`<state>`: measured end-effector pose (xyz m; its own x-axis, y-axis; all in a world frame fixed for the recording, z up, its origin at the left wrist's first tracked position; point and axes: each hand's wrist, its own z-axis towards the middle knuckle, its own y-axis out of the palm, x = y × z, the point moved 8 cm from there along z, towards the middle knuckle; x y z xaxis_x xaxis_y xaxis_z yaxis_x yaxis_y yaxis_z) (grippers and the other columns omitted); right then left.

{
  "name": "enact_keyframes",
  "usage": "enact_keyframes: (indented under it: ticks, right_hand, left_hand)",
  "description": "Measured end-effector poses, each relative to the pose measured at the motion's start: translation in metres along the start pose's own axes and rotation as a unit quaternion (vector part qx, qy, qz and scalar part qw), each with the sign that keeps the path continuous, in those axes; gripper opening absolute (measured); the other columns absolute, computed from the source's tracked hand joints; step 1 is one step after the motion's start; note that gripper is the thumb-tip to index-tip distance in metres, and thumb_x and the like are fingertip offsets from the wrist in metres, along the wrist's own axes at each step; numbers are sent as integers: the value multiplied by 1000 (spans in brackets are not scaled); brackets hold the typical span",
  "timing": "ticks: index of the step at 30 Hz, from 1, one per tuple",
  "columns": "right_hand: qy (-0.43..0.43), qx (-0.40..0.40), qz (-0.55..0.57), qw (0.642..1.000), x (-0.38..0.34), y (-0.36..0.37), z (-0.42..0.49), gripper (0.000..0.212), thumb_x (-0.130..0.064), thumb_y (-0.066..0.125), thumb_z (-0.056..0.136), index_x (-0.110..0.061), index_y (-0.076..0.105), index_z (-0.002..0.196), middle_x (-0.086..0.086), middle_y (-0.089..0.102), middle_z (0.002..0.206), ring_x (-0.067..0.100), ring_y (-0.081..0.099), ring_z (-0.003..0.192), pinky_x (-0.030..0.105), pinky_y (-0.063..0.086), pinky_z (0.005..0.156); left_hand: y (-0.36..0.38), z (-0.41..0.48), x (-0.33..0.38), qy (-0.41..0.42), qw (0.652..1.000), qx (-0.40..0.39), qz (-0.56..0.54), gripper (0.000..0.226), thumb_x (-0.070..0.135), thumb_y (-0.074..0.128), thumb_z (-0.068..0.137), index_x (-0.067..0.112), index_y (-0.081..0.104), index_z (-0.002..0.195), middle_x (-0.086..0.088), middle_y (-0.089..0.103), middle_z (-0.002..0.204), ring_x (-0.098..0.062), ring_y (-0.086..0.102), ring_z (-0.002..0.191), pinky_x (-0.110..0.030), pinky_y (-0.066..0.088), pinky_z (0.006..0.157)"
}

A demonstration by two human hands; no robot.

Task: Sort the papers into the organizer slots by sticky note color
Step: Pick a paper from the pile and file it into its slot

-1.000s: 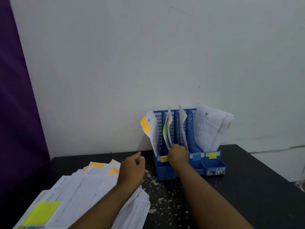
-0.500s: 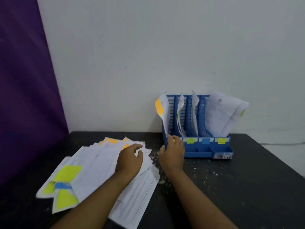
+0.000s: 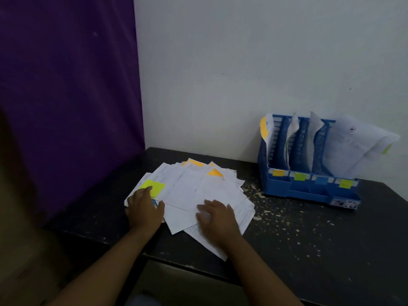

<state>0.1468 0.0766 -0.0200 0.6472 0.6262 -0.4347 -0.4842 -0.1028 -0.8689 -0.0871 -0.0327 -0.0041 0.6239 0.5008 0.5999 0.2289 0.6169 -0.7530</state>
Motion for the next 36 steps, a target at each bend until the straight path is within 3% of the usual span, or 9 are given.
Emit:
enact_keyframes:
  ticks: [4, 7, 15, 22, 24, 27, 30, 33, 36]
  right_hand:
    - [6, 74, -34, 997, -3, -15, -1, 40, -46, 42, 102, -33, 74, 122, -11, 74, 121, 15, 58, 122, 48, 35, 114]
    - [6, 131, -29, 991, -1, -23, -4, 34, -40, 48, 98, -30, 80, 105, -10, 78, 97, 16, 64, 99, 42, 45, 98]
    - [9, 179, 17, 984, -2, -35, -14, 32, -40, 51, 96, -30, 81, 103, -16, 76, 89, 11, 58, 90, 40, 43, 93]
    - [9, 180, 41, 983, -4, -37, -17, 35, -40, 49, 94, -27, 81, 98, -15, 77, 88, 14, 60, 86, 44, 52, 87]
    - [6, 180, 50, 982, -5, -37, -18, 32, -37, 52, 95, -26, 82, 98, -14, 77, 89, 13, 60, 85, 43, 54, 84]
    - [-4, 173, 67, 983, -7, -38, -19, 24, -30, 58, 97, -25, 82, 100, -15, 77, 91, 11, 60, 86, 41, 54, 83]
    - [-22, 168, 73, 983, -15, -41, -21, 22, -29, 61, 99, -25, 82, 104, -16, 77, 93, 8, 60, 86, 39, 53, 83]
    - [-29, 168, 82, 982, -18, -43, -24, 22, -30, 61, 100, -26, 82, 105, -17, 76, 94, 6, 59, 86, 38, 52, 84]
    - [-38, 177, 92, 979, -19, -45, -26, 21, -29, 61, 99, -25, 82, 104, -16, 76, 94, 7, 59, 85, 39, 52, 83]
  left_hand:
    - [0, 12, -24, -68, 997, -9, -39, 80, 52, 68, 95, 11, 39, 158, -17, 46, 157, -42, 41, 144, -58, 36, 115]
    - [-2, 19, -31, -105, 991, 1, -80, 80, 54, 68, 95, 9, 42, 155, -14, 54, 152, -42, 47, 139, -55, 39, 112]
    - [-2, 17, -31, -101, 993, 7, -59, 84, 53, 78, 88, 10, 47, 152, -15, 55, 150, -41, 49, 137, -54, 40, 112]
    - [-12, 9, -31, -78, 979, 49, -179, 41, 26, 82, 90, 15, 67, 127, -6, 76, 119, -32, 69, 109, -44, 54, 92]
    - [-15, 4, -30, -88, 976, 53, -194, 24, 24, 81, 92, 14, 71, 112, -3, 75, 109, -24, 65, 92, -37, 50, 79]
    - [-16, 2, -29, -89, 977, 58, -185, 11, 23, 75, 97, 13, 71, 99, 3, 66, 92, -19, 58, 82, -32, 42, 74]
    - [-19, 5, -31, -87, 977, 77, -177, 23, 20, 65, 101, 11, 64, 80, 4, 61, 76, -24, 57, 74, -32, 38, 65]
    - [-21, 5, -34, -83, 976, 105, -174, 40, 18, 56, 102, 6, 47, 65, -11, 51, 60, -36, 53, 61, -37, 30, 53]
    - [-26, 2, -40, -98, 961, 145, -214, 31, 24, 56, 103, 8, 73, 83, -16, 70, 81, -41, 66, 84, -46, 51, 71]
